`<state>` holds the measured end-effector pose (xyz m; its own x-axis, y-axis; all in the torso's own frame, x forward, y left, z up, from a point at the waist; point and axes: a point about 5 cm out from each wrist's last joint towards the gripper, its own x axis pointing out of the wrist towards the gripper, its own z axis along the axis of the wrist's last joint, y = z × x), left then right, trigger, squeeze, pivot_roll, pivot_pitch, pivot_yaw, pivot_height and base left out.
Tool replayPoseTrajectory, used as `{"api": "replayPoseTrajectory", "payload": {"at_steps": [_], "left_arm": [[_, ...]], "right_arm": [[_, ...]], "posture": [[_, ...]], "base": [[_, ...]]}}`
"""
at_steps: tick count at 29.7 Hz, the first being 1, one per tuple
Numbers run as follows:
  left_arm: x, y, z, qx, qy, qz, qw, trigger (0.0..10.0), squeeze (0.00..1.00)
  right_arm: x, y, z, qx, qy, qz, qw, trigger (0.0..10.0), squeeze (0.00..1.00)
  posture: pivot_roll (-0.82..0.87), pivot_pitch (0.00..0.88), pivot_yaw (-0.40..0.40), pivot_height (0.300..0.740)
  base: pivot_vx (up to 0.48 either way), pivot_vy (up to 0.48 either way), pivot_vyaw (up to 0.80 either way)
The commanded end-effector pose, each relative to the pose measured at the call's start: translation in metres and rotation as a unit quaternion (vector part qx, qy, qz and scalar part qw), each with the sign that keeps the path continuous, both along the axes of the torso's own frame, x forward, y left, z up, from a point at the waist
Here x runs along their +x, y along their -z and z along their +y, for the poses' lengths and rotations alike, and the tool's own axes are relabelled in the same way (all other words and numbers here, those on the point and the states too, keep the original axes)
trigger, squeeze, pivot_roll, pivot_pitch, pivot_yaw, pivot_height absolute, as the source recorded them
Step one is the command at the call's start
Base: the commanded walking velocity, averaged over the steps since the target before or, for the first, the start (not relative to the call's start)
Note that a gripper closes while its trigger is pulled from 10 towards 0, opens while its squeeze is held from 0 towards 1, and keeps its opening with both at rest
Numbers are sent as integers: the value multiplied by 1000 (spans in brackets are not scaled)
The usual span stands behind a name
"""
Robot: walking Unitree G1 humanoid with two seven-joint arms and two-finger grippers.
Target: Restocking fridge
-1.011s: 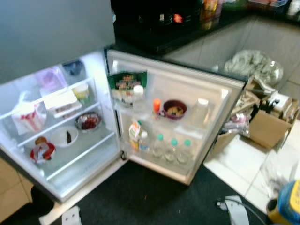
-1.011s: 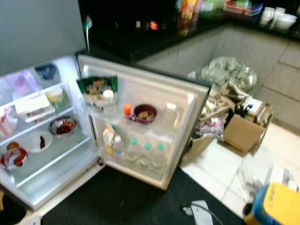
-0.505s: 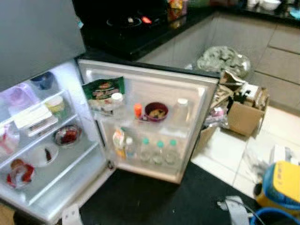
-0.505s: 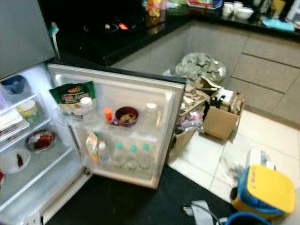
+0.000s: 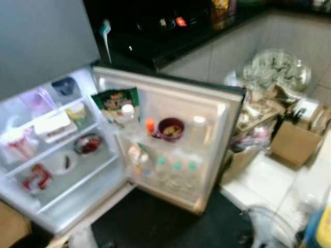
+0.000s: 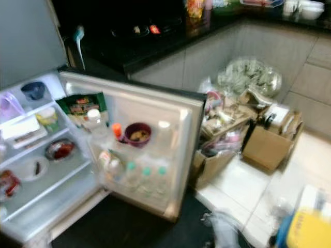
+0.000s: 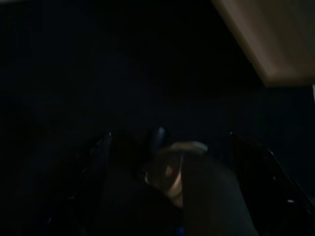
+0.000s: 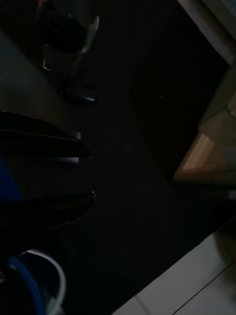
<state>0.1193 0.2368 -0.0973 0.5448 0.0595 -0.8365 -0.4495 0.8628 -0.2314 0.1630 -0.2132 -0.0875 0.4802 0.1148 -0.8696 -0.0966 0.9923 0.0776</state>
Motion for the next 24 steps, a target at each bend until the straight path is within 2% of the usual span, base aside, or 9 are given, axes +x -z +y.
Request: {"api": "replayPoseTrajectory", "payload": {"at_steps": [1,9,14,18,20,24], "left_arm": [[-3,0,3,5,-5,7,1000,10000,0],[-3,1,3,4,-4,8,1000,10000,0],[-4,1,2,0,2,8,1000,10000,0],[-3,1,-1,-6,16,7,1000,10000,0],[-3,1,-1,-6,15,6,1000,10000,0],[-3,1,-1,-6,11,7,1000,10000,0]], "right_arm": [[0,-1,-4,-5,-3,-5,1000,10000,0],[1,-2,-7,-21,-3,-10,1000,10000,0],[6,-5,-13,-31,29,-28,999,10000,0],[25,-19,-34,-38,120,-78,989,10000,0],[30,-24,-39,-40,138,-91,985,10000,0],[60,-48,-57,-30,182,-163,969,10000,0]], "posture": [[-58,0,40,740],[-58,0,41,740],[-56,0,42,740],[-55,0,40,740],[-55,0,40,740],[-52,0,36,740]], "base": [[0,0,719],[0,0,714],[0,0,0],[0,-360,0],[0,-480,0],[0,-480,0]]}}
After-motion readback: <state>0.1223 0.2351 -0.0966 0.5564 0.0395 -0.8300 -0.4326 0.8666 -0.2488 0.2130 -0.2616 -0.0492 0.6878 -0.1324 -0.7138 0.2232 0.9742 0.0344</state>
